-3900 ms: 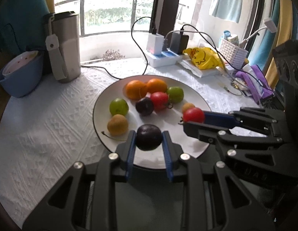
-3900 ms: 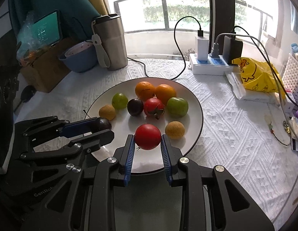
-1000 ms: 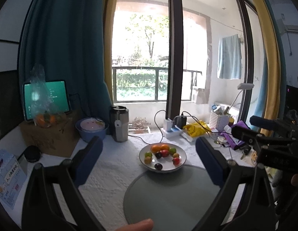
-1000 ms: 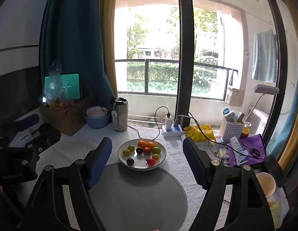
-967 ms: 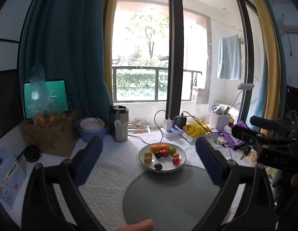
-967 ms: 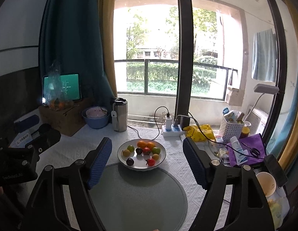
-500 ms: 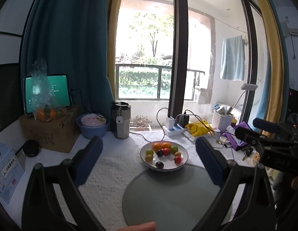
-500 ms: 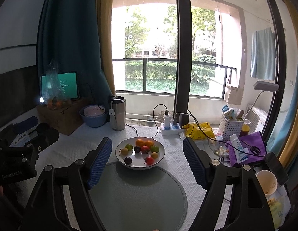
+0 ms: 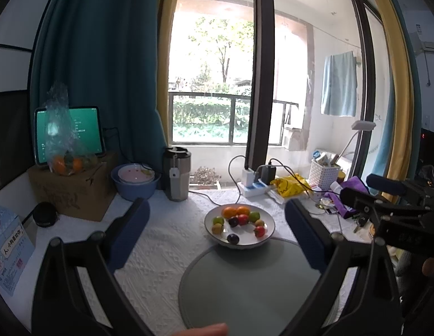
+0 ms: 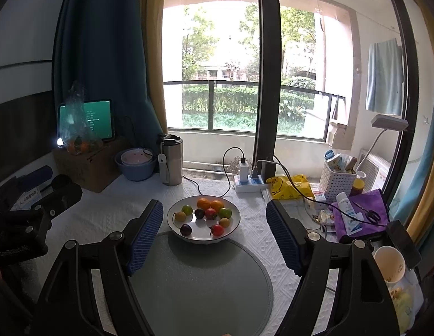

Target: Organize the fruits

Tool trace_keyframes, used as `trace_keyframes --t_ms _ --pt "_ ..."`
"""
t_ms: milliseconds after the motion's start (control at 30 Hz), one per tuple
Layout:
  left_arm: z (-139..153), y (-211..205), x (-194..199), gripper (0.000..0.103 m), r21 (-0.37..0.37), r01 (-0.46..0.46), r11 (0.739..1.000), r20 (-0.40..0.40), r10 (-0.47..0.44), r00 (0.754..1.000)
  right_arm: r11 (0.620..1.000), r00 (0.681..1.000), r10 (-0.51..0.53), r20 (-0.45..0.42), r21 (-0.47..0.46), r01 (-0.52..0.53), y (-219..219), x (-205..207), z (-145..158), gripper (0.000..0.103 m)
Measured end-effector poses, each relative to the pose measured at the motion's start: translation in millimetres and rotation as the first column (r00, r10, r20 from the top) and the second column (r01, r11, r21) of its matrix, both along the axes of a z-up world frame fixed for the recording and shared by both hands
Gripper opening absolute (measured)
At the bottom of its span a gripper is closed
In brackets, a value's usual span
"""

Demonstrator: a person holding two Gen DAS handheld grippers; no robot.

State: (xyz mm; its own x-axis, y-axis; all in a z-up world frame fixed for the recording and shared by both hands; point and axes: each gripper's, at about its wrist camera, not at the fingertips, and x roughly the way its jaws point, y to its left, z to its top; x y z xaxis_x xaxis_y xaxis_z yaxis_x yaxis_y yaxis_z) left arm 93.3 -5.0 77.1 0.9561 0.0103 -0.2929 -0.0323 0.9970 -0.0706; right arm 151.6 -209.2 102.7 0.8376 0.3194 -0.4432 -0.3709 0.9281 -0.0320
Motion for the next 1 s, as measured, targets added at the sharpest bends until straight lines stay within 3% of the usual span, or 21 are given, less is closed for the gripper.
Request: trace_keyframes --t_ms 1000 --pt "-2.1 -1.1 -0.5 0.098 -0.002 0.006 1.0 -0.001 -0.006 1.0 1.0 1.0 -0.007 -0.011 -0.004 0.007 -3.5 5.6 -4.4 0.079"
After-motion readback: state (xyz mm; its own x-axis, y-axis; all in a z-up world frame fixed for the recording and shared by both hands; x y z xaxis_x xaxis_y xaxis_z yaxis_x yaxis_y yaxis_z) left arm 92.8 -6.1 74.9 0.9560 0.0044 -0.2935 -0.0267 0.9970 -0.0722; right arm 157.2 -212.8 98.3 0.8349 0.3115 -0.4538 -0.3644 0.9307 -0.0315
